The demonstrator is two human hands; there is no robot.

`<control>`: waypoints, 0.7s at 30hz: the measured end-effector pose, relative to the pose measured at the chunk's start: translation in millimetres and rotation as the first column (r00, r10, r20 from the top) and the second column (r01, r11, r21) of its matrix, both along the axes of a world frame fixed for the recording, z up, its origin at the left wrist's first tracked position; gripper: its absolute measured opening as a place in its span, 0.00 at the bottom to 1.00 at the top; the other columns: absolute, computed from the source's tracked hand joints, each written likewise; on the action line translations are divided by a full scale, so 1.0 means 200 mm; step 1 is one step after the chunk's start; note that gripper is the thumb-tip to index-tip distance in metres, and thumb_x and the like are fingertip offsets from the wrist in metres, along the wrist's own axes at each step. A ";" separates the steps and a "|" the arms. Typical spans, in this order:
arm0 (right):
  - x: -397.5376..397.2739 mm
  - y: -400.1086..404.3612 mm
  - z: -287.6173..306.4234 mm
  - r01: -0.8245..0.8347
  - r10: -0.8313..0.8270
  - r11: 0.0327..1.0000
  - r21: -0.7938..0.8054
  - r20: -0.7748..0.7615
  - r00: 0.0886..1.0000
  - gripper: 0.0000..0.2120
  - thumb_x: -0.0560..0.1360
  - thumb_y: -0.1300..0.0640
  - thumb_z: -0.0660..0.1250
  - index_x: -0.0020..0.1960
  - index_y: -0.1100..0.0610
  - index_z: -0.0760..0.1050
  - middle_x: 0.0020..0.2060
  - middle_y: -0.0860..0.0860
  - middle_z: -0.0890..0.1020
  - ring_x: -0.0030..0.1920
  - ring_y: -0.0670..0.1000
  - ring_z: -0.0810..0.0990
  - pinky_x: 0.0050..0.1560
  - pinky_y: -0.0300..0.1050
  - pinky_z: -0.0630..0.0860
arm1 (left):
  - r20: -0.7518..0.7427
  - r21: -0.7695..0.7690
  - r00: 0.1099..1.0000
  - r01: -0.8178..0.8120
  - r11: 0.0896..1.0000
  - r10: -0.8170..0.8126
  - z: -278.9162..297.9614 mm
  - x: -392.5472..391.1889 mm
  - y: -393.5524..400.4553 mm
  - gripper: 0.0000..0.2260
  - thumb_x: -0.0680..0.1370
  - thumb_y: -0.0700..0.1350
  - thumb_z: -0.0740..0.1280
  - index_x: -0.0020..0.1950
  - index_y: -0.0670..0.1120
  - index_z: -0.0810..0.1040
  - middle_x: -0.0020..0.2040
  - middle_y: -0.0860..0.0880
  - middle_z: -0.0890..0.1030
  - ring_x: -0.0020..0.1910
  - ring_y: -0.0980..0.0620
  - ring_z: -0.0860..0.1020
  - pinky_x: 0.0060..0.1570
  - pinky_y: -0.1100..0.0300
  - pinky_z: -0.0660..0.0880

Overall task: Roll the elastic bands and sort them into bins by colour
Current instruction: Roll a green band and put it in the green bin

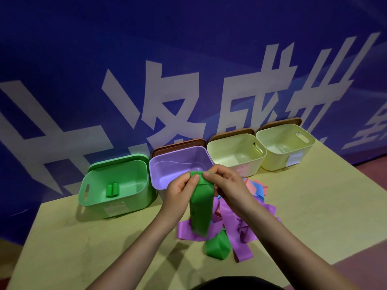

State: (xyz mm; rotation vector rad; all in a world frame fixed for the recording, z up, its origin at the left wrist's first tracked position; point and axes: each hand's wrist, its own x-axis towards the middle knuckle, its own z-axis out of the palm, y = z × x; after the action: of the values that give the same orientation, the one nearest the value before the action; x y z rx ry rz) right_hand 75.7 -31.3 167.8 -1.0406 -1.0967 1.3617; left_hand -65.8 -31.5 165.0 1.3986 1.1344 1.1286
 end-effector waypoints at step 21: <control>0.01 -0.01 -0.01 0.082 -0.146 0.957 0.278 0.217 0.965 0.11 0.73 0.71 0.68 0.44 0.55 0.80 0.38 0.47 0.82 0.40 0.43 0.80 0.45 0.36 0.75 | 0.273 -0.317 0.962 0.104 0.943 -0.015 -0.02 -0.03 0.02 0.07 0.78 0.40 0.63 0.49 0.41 0.80 0.43 0.43 0.84 0.42 0.50 0.82 0.43 0.60 0.78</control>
State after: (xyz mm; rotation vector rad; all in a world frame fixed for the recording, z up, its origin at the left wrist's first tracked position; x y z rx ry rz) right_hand 77.5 -33.1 165.8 -1.0648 -1.3328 0.9813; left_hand -71.3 -27.4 160.6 0.9822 1.0223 0.9951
